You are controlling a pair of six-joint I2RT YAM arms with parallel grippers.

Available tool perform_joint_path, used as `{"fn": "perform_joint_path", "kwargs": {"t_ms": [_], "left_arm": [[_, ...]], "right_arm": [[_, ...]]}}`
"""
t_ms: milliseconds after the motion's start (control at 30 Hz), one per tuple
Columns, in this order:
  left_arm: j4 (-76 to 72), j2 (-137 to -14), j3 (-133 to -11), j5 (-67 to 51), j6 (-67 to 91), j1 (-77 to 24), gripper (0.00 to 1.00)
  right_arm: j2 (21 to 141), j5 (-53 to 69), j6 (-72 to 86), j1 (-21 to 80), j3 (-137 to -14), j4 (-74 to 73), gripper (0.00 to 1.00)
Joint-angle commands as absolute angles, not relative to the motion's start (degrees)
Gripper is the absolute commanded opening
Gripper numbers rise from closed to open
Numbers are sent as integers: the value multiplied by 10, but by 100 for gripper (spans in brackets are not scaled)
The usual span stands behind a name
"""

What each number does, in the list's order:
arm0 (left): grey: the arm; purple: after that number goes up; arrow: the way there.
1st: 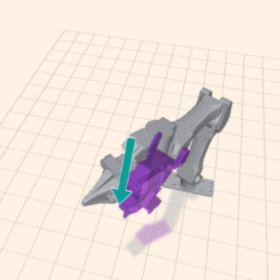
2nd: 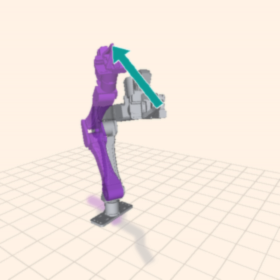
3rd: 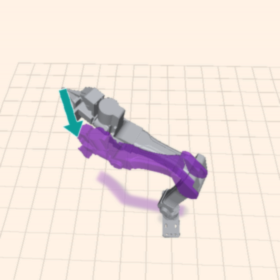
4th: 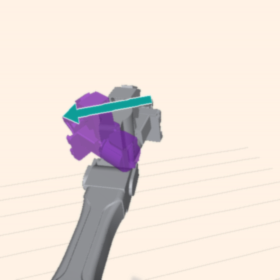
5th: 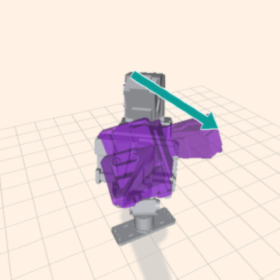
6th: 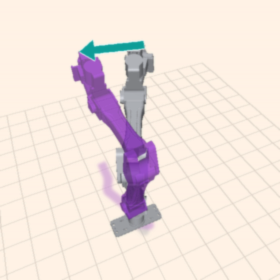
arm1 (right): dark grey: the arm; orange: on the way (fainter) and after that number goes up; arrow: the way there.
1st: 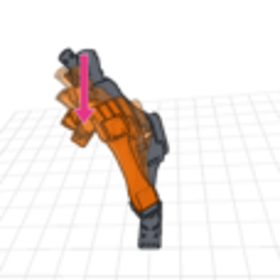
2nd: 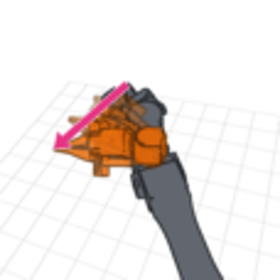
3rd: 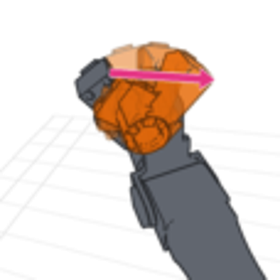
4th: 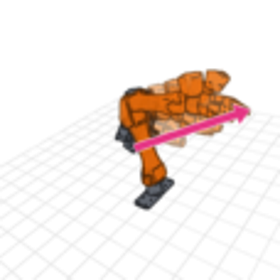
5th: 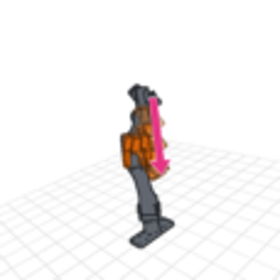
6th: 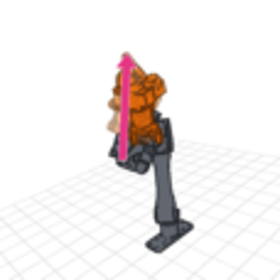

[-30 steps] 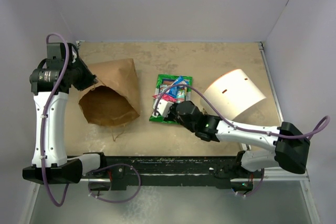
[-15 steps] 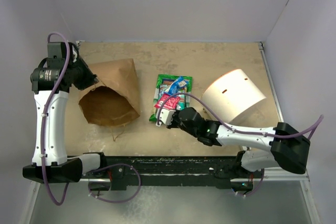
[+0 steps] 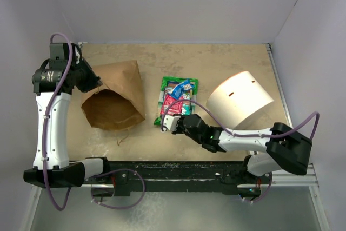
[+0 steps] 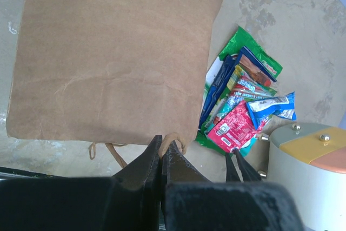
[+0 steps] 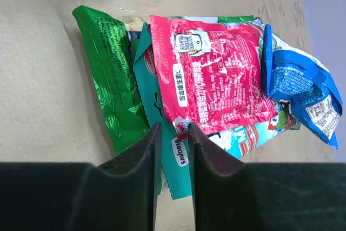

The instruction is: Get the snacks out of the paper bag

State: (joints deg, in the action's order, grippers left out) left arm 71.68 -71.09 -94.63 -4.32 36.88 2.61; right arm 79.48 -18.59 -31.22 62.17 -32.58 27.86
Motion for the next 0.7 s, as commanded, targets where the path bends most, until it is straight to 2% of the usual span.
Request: {"fn": "perform_joint_path", "kwargs": {"t_ms": [0, 100, 200, 367, 567, 667], "left_arm": [[698, -702, -962, -48, 372, 27, 0], [699, -695, -960, -45, 371, 27, 0], [697, -691, -958, -44, 370, 27, 0], [700, -687, -962, -47, 364, 27, 0], [719, -679, -986, -51, 345, 27, 0], [735, -677, -1012, -52, 337, 27, 0]], "right_arm": [[773, -188, -315, 618, -329, 296, 36], [755, -176, -311, 618, -342, 261, 49], [737, -171, -305, 618, -349, 243, 55], [712, -165, -288, 618, -377, 193, 72], [692, -201, -248, 615, -439, 182, 77], [702, -238, -197, 610, -494, 191, 85]]}}
